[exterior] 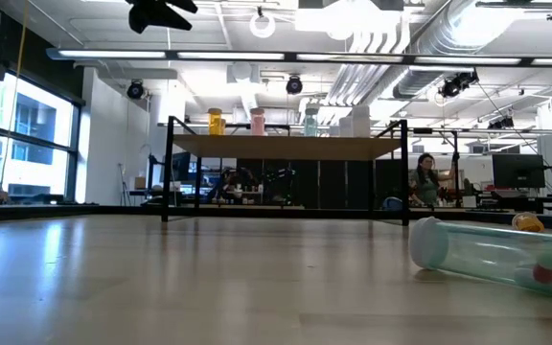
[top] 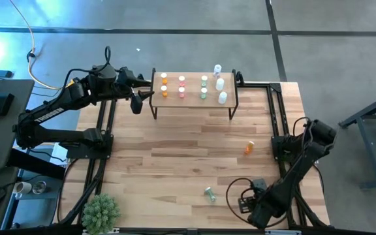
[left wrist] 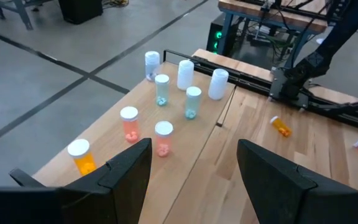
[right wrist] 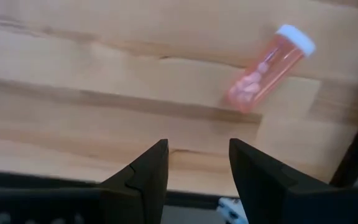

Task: Pick and place medicine bottles onto shelf by color
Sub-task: Put the pink pill bottle on the shelf aligned with the pink pill bottle

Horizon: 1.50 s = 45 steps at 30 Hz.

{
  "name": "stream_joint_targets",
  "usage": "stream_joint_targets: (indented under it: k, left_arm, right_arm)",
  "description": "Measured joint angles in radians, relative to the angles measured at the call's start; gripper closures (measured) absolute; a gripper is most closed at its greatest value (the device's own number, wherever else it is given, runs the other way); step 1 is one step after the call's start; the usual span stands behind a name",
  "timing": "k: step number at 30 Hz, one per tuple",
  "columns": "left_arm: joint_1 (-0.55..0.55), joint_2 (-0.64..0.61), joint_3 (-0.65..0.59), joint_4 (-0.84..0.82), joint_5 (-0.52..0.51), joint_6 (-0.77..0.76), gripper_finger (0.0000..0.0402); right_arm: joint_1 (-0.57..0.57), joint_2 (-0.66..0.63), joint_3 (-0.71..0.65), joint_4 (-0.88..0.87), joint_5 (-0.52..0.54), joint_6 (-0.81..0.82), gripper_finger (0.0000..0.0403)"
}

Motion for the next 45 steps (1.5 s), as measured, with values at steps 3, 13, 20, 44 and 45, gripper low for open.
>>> stream_joint_targets:
  k: [3, 13, 20, 44, 45]
  left_arm:
    - [0.0, 0.0, 0.0, 0.0, 0.0, -0.002, 0.0174]
    - [0.0, 0.0, 0.0, -0.001, 0.0, -0.005, 0.0174]
    - [0.0, 0.0, 0.0, -0.001, 0.0, -0.005, 0.0174]
    - [0.0, 0.0, 0.0, -0.001, 0.0, -0.002, 0.0174]
    - [0.0, 0.0, 0.0, -0.001, 0.0, -0.002, 0.0174]
  right_arm:
    - [0.008, 0.012, 0.0, -0.036, -0.007, 0.001, 0.0243]
    - [0.011, 0.068, 0.0, -0.12, -0.081, 0.019, 0.0243]
    - [0.0, 0.123, 0.0, -0.113, -0.092, 0.021, 0.0243]
    - [-0.036, 0.18, 0.002, -0.155, -0.144, 0.027, 0.0243]
    - [-0.037, 0.183, 0.002, -0.153, -0.151, 0.028, 0.0243]
